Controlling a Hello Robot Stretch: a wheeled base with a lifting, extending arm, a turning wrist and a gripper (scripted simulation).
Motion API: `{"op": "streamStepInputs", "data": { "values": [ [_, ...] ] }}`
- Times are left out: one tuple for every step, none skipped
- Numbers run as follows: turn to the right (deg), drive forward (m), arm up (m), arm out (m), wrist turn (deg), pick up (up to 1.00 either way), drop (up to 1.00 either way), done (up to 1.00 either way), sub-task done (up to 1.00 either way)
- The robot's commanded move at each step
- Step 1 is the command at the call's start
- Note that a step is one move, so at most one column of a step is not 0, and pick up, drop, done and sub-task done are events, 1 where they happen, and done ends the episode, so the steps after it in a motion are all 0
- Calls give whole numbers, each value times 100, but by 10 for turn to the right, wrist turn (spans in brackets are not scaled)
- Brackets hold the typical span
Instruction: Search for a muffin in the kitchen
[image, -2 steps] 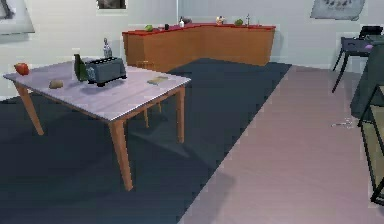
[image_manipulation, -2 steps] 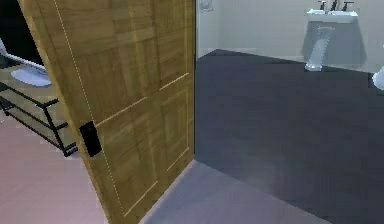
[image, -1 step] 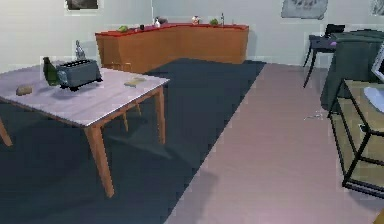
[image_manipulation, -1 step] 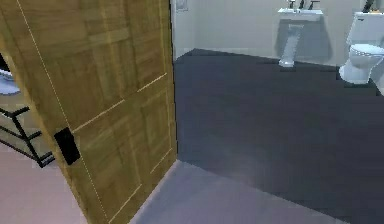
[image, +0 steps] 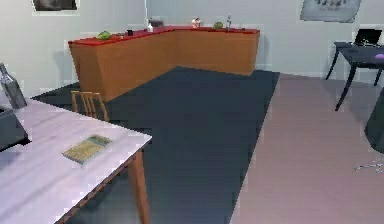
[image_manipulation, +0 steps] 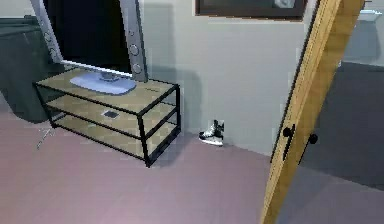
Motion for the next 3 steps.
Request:
{"op": "streamStepInputs", "data": {
  "values": [
    [180, 0, 0, 0, 0, 0, 0, 0, 0],
    [0, 15, 0, 0, 0, 0, 0, 0, 0],
    [0, 100, 0, 0, 0, 0, 0, 0, 0]
  ]
}}
